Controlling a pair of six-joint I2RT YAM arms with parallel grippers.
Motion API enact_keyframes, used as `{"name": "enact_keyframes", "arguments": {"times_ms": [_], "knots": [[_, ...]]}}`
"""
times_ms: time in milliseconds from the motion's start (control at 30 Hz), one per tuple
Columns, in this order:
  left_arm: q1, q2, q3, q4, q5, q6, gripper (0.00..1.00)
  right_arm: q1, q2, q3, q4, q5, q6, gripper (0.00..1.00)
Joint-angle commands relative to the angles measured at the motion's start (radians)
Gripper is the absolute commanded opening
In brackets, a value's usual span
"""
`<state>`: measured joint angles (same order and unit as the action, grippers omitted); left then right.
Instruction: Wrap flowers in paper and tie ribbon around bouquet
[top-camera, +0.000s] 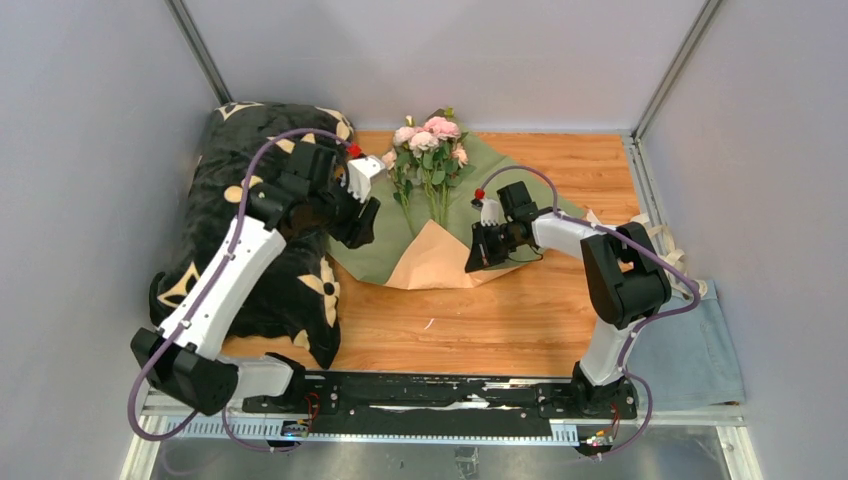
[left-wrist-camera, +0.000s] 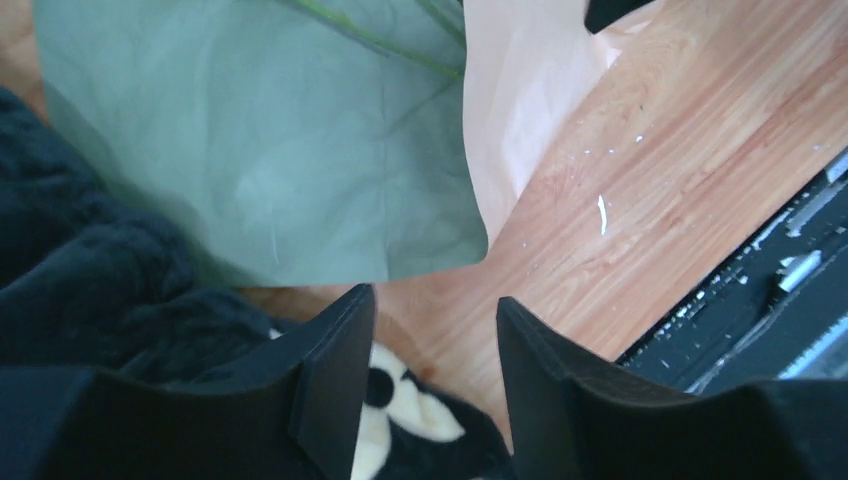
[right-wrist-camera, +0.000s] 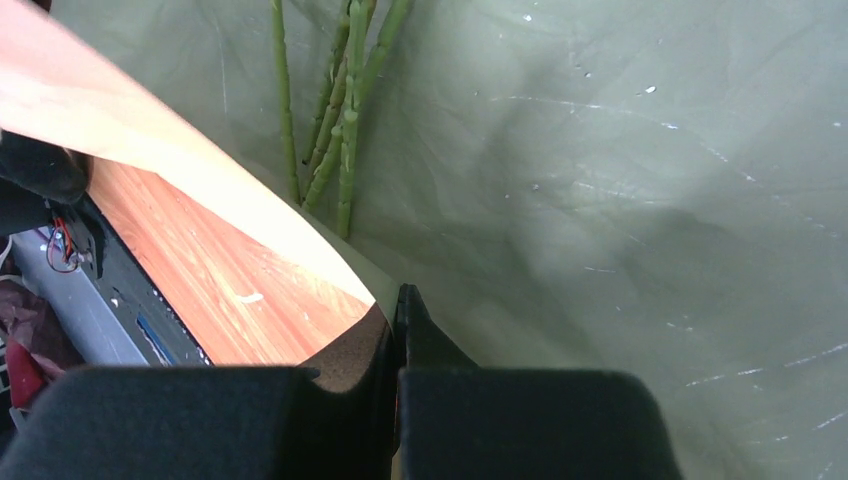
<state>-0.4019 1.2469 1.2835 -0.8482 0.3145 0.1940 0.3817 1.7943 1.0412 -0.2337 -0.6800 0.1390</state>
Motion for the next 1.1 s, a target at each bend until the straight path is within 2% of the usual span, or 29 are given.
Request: {"name": "enact_keyframes", "arguments": {"times_ms": [0,67,200,333,400,567,700,833,933,1067], "knots": [[0.046,0.117,0.226,-0.431,0.011,0.134,0.52,-0.012,-0.010,0.028,-0.047,0.054,0.013,0.00],[0.035,0.110,0.189,-0.364,0.080,0.149,0.49,-0.012,-0.009,0.028,-0.042,0.051,0.017,0.00],[-0.115,0.092,0.022,-0.018,0.160,-0.019,0.50,-0.011,-0.007,0.026,-0.016,0.033,0.053,0.00],[-0.207,0.201,-0.115,0.236,0.233,-0.150,0.44,0.001,0.013,0.042,-0.033,0.055,0.060,0.00],[-0.209,0.262,-0.163,0.345,0.229,-0.201,0.41,0.005,0.019,0.045,-0.045,0.062,0.061,0.00],[-0.206,0.341,-0.250,0.576,0.090,-0.300,0.37,0.005,0.000,0.029,-0.044,0.075,0.067,0.00],[-0.189,0.430,-0.277,0.605,0.034,-0.324,0.35,0.005,0.000,0.034,-0.064,0.081,0.054,0.00],[-0.083,0.500,-0.291,0.532,0.018,-0.337,0.33,0.005,0.001,0.034,-0.084,0.088,0.041,0.00],[-0.028,0.491,-0.335,0.497,0.019,-0.310,0.32,0.005,0.003,0.038,-0.106,0.099,0.027,0.00],[-0.022,0.447,-0.387,0.448,0.032,-0.284,0.32,0.003,0.012,0.055,-0.137,0.125,0.006,0.00]]}}
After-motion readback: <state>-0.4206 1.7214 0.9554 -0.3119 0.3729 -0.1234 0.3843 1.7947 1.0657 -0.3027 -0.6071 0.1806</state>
